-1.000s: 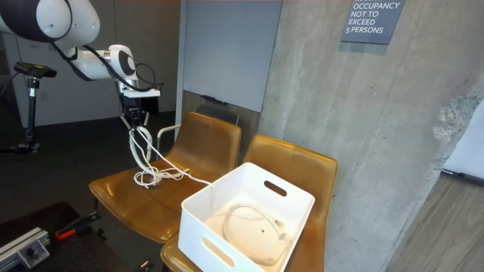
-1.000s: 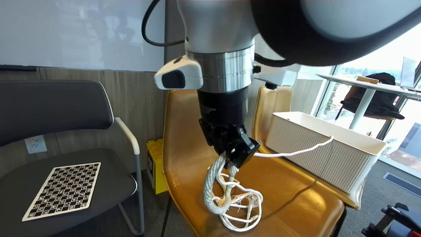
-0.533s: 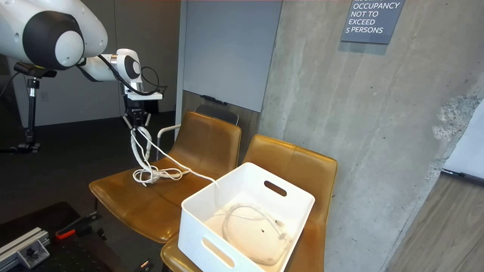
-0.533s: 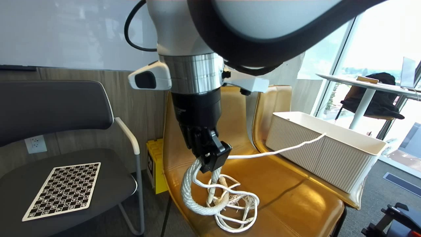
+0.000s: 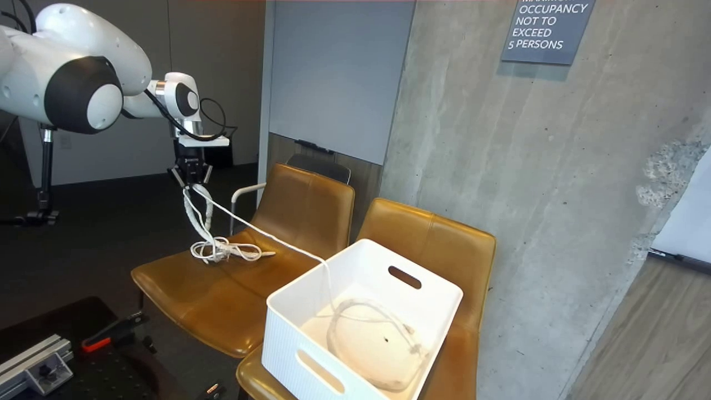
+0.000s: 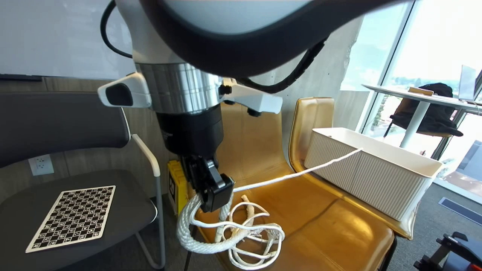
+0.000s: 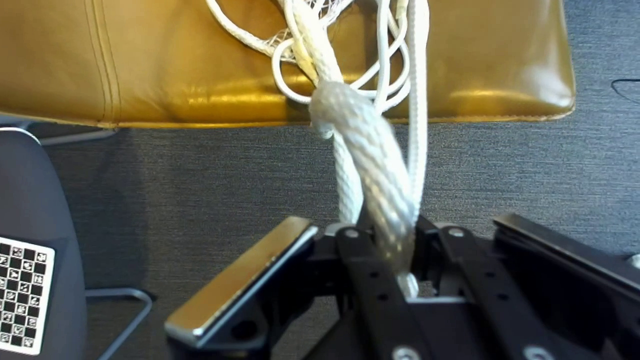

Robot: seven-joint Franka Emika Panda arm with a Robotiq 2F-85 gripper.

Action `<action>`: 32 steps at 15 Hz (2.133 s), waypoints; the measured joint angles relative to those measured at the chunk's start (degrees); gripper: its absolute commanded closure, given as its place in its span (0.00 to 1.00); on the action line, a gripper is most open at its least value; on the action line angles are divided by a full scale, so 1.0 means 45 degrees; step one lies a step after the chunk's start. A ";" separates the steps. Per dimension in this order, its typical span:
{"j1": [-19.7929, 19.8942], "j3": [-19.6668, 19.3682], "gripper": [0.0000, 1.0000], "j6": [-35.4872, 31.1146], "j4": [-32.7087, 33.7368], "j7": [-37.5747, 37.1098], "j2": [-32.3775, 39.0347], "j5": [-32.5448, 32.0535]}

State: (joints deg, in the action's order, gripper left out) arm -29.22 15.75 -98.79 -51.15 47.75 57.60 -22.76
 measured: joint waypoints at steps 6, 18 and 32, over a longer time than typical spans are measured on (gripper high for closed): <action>0.1375 -0.0910 0.98 0.0077 -0.0087 0.0030 0.0195 0.0029; 0.4533 -0.1182 0.22 -0.0628 -0.3405 0.0234 -0.1493 -0.0040; 0.5717 -0.2788 0.00 -0.2902 -1.1129 0.3025 -0.6436 -0.2916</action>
State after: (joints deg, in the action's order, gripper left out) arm -3.49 3.21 -111.84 -101.23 61.36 28.64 -35.88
